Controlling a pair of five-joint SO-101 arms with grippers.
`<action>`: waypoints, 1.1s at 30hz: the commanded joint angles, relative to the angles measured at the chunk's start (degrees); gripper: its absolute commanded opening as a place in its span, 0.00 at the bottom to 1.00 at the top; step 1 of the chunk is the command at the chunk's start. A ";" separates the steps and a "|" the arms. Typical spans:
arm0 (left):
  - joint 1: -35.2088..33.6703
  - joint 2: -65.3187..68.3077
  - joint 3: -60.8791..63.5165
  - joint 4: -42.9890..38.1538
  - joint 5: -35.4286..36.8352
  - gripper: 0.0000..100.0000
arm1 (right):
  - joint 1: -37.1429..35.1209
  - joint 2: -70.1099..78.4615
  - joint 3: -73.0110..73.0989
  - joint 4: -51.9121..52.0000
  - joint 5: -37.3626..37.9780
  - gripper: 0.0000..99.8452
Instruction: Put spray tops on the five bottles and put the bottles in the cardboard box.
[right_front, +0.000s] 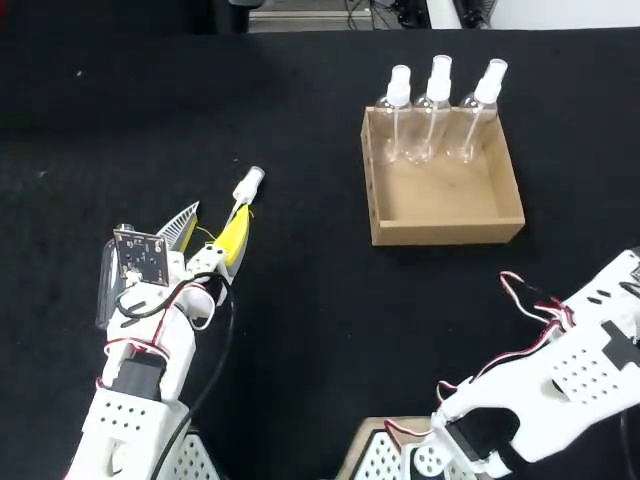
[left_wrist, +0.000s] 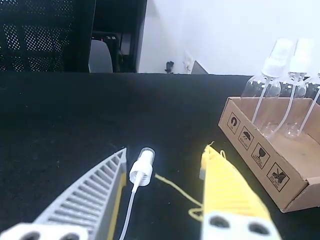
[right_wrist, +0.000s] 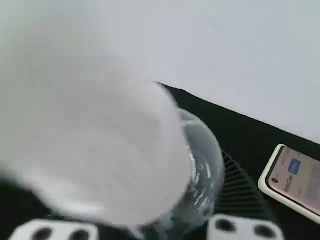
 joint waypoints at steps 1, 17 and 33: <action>-0.04 -0.09 1.19 0.26 -0.35 0.23 | 0.35 -5.05 0.92 0.62 -0.44 0.08; -0.04 -0.09 1.19 0.26 -0.35 0.23 | 0.88 -10.59 -10.07 39.03 -2.11 0.04; -0.04 -0.09 1.19 0.26 -0.35 0.23 | 0.97 -11.91 -14.90 46.07 -2.55 0.05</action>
